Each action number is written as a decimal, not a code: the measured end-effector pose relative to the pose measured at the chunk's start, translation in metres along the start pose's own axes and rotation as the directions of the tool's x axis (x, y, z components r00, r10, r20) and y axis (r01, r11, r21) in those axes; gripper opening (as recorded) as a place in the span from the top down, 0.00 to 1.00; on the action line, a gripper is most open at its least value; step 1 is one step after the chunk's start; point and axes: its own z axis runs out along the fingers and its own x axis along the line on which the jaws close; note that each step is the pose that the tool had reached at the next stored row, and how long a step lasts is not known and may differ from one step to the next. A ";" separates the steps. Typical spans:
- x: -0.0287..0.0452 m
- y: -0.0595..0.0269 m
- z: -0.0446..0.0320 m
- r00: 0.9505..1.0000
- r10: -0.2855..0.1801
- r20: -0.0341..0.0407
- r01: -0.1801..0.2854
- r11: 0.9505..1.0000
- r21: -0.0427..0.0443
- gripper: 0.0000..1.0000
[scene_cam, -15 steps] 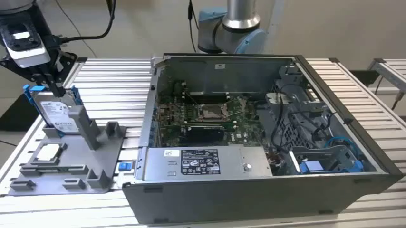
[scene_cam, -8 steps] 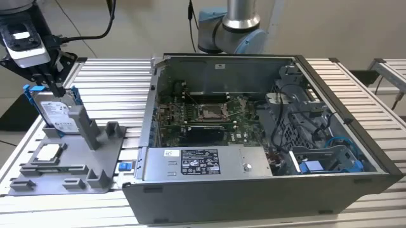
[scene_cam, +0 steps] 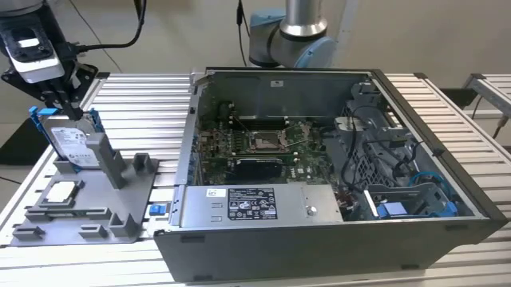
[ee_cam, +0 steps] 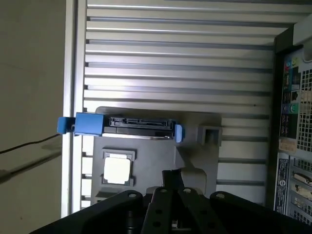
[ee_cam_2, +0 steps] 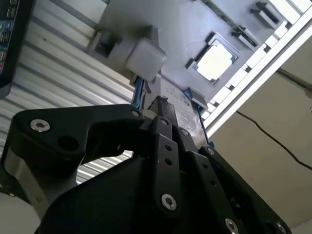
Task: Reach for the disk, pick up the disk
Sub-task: 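Reach for the disk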
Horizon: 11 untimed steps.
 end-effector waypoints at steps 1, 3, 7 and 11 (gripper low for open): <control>0.0020 0.0033 0.0002 1.000 0.000 0.000 0.000 1.000 0.000 1.00; 0.0080 0.0087 0.0004 1.000 0.000 0.000 0.000 1.000 0.000 1.00; 0.0236 0.0170 0.0008 1.000 0.000 0.000 0.000 1.000 0.000 1.00; 0.0397 0.0250 0.0013 1.000 0.000 0.000 0.000 1.000 0.000 1.00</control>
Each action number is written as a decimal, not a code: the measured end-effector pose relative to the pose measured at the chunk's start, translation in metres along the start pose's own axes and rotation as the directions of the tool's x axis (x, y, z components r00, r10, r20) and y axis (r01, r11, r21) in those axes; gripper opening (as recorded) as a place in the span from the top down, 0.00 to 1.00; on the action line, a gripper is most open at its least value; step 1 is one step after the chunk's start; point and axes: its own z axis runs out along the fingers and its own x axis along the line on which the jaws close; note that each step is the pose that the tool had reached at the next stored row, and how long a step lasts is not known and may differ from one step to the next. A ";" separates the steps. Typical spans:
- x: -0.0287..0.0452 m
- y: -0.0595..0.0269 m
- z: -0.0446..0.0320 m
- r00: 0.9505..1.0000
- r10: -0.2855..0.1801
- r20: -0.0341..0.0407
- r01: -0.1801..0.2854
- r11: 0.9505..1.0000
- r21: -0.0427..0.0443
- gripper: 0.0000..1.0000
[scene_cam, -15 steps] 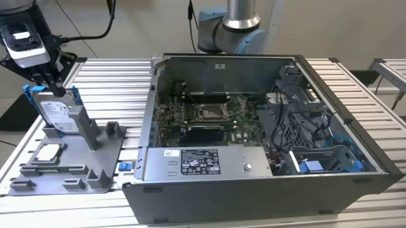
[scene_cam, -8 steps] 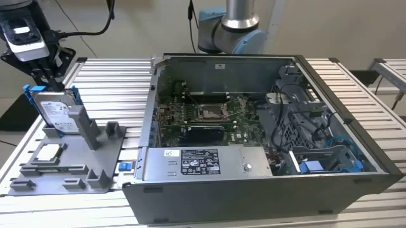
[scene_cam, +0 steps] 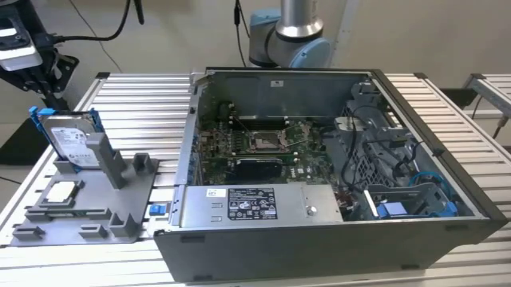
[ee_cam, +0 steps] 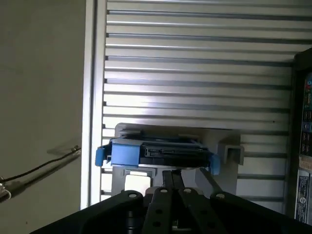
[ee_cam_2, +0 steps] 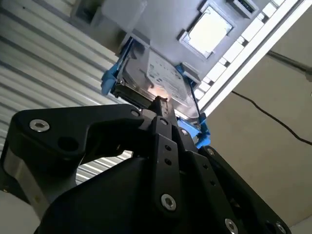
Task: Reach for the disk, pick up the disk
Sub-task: 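Reach for the disk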
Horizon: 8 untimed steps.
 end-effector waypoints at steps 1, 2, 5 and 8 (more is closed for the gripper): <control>0.0047 0.0013 0.0002 1.000 0.000 0.000 0.000 1.000 0.000 1.00; 0.0092 0.0022 0.0002 1.000 0.000 0.000 0.000 1.000 0.000 1.00; 0.0209 0.0047 0.0004 1.000 0.000 -0.001 0.000 1.000 0.000 1.00; 0.0256 0.0060 0.0007 1.000 0.000 -0.001 0.000 1.000 -0.001 1.00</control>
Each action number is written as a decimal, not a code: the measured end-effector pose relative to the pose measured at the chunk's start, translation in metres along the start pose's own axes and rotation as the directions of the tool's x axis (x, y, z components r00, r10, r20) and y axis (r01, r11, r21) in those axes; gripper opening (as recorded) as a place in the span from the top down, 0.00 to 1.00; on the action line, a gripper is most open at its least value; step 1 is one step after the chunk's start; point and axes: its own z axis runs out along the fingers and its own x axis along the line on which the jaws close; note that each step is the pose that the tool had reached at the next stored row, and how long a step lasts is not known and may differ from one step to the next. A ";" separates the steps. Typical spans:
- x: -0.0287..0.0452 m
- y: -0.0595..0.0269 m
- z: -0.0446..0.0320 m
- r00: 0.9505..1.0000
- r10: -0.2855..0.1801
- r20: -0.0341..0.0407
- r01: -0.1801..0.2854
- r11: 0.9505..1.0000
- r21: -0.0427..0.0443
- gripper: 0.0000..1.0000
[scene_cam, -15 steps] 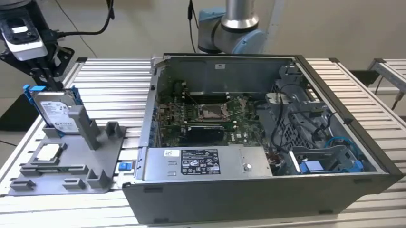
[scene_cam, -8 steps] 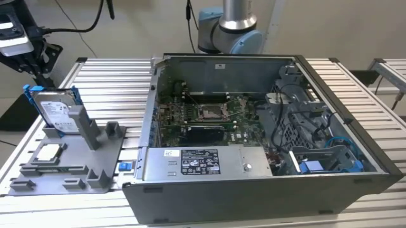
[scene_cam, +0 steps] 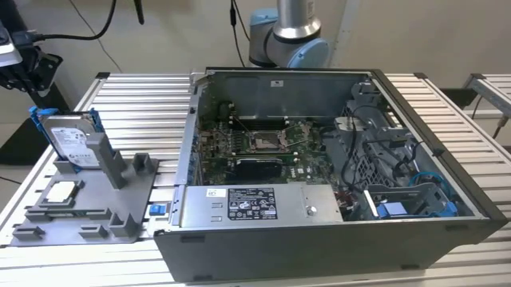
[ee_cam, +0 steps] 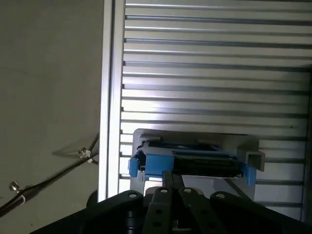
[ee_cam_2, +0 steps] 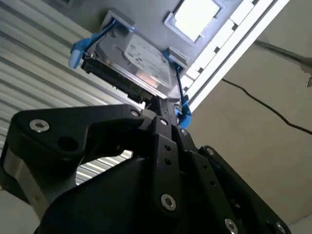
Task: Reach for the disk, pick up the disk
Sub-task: 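Reach for the disk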
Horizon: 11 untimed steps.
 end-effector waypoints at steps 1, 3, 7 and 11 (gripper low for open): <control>0.0009 0.0000 0.0001 1.000 0.000 0.000 0.000 1.000 0.000 1.00; 0.0026 0.0000 0.0005 1.000 0.000 0.000 0.000 1.000 0.000 1.00; 0.0031 -0.0031 0.0009 1.000 0.000 0.000 0.000 1.000 0.000 1.00; 0.0030 -0.0032 0.0009 1.000 0.000 0.000 0.000 1.000 0.000 1.00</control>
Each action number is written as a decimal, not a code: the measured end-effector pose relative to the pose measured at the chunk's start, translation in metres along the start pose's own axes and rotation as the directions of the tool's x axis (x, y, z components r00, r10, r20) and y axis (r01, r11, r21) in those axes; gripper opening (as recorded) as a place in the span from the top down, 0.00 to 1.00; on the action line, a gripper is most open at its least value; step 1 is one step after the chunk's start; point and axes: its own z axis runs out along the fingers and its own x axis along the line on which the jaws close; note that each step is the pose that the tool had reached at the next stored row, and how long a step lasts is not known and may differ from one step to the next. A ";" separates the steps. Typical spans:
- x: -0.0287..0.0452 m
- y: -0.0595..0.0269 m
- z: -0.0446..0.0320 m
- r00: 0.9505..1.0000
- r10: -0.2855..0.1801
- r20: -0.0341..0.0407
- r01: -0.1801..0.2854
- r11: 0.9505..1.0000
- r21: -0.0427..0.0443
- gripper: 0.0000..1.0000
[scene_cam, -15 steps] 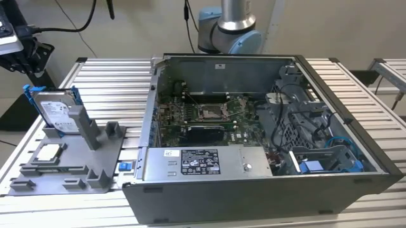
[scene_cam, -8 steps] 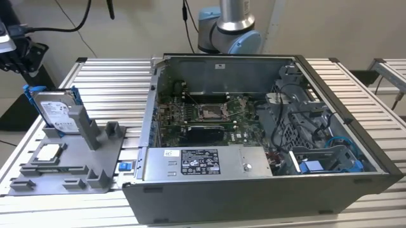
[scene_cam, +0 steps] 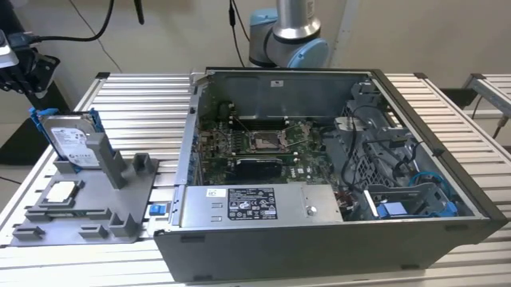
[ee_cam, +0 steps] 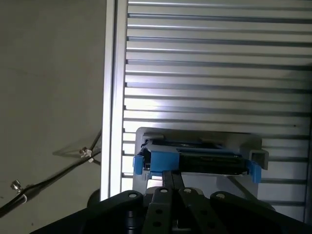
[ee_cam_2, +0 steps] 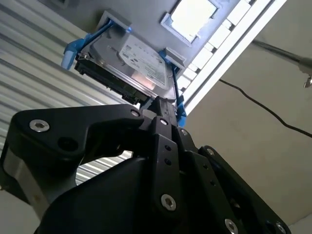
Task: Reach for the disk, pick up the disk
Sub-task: 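Reach for the disk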
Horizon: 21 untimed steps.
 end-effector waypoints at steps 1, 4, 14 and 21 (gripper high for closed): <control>0.0000 0.0000 0.0000 1.000 0.000 0.000 0.000 1.000 0.000 1.00; 0.0000 -0.0001 0.0000 1.000 0.000 0.000 0.000 1.000 0.000 1.00; 0.0001 -0.0002 0.0000 1.000 -0.017 -0.001 0.017 1.000 0.000 1.00; 0.0001 -0.0002 0.0000 0.996 -0.094 -0.004 0.094 0.996 0.000 1.00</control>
